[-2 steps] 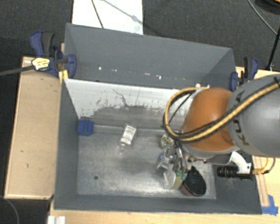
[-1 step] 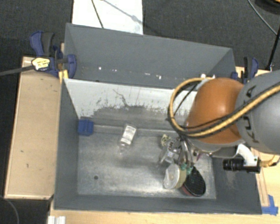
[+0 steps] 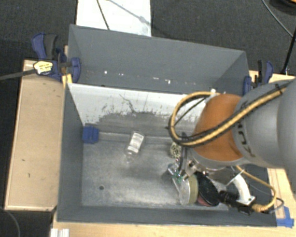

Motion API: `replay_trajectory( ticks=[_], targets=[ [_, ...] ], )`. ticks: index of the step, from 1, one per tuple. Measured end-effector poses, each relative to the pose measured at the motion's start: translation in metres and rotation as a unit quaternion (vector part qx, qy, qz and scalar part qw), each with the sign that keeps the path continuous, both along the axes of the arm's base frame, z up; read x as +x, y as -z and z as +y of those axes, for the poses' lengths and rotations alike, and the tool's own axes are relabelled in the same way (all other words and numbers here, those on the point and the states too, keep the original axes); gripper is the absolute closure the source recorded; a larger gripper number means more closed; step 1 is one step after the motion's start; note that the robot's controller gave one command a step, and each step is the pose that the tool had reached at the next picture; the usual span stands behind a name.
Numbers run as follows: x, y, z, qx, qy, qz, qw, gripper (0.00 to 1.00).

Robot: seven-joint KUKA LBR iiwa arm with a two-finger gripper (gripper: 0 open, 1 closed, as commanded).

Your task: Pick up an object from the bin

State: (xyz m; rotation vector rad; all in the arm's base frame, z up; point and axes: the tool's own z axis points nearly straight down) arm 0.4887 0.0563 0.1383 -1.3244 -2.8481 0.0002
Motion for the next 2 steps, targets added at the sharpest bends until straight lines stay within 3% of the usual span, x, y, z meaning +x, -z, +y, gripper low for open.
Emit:
replay_trajectory(
  ticks=[1, 2],
  targets=[
    [0.0038, -0.1022, -0.0006, 0.0, -0.007, -0.0052, 1.0, 1.0],
    [0.0023, -0.0977, -0.0008, 0.0, -0.009, -0.0008, 1.0, 0.0]
  ],
)
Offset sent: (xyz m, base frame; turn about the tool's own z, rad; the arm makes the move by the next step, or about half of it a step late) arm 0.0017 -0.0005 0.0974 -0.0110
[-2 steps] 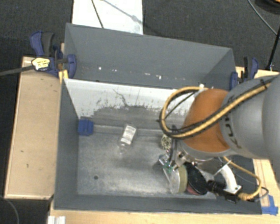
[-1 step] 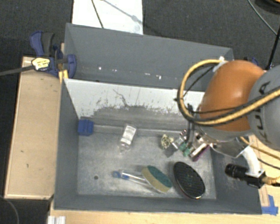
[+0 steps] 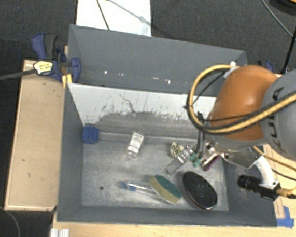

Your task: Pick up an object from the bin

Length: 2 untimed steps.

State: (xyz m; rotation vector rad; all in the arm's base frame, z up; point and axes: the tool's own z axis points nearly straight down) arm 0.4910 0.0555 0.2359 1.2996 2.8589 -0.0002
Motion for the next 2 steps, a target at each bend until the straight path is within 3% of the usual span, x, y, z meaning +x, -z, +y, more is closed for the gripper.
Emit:
replay_trajectory(
  ticks=[1, 2],
  targets=[
    [-0.001, 0.085, 0.022, 0.0, -0.056, 0.0034, 0.9984, 0.0],
    [-0.011, 0.096, 0.0, 0.0, -0.061, 0.0015, 0.9982, 0.0]
  ],
)
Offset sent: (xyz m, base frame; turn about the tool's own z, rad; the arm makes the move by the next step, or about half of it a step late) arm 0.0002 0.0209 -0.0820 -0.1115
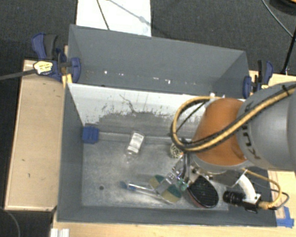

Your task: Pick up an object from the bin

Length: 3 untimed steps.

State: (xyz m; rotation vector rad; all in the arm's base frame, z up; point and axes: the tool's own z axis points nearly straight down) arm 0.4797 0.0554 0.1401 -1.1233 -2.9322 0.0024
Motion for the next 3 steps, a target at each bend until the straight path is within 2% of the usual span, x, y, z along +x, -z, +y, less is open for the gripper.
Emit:
replay_trajectory(
  ticks=[1, 2, 3],
  targets=[
    [-0.002, 0.06, 0.0, 0.004, 0.113, 0.0014, 0.9935, 0.0],
    [-0.001, 0.058, 0.002, 0.006, 0.114, -0.0002, 0.9935, 1.0],
    [0.021, -0.045, 0.024, 0.002, 0.115, -0.0054, 0.9934, 1.0]
  ],
)
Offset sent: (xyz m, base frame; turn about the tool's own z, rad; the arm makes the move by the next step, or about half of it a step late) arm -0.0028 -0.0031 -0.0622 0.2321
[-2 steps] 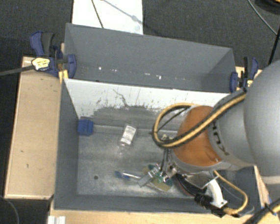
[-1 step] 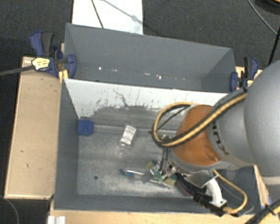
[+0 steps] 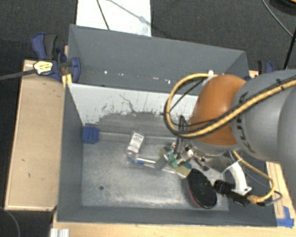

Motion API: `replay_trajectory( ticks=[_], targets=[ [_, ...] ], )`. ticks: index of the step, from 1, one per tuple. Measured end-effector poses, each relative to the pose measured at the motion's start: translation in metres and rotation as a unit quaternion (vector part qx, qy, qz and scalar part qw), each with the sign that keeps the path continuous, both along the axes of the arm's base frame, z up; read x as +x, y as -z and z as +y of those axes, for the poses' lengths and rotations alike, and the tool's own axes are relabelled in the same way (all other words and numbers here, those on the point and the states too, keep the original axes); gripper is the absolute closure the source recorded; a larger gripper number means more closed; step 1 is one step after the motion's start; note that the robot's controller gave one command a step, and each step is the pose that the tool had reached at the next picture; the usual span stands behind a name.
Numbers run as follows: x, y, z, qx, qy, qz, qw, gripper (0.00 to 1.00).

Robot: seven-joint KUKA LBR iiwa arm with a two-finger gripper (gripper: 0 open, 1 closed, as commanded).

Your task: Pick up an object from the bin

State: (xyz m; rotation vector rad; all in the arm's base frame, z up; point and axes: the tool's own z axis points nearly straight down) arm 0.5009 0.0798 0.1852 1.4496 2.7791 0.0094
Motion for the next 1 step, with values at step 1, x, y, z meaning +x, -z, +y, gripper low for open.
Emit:
replay_trajectory(
  ticks=[1],
  targets=[
    [0.0082, -0.1066, -0.0076, -0.001, 0.001, -0.0001, 1.0, 1.0]
  ],
)
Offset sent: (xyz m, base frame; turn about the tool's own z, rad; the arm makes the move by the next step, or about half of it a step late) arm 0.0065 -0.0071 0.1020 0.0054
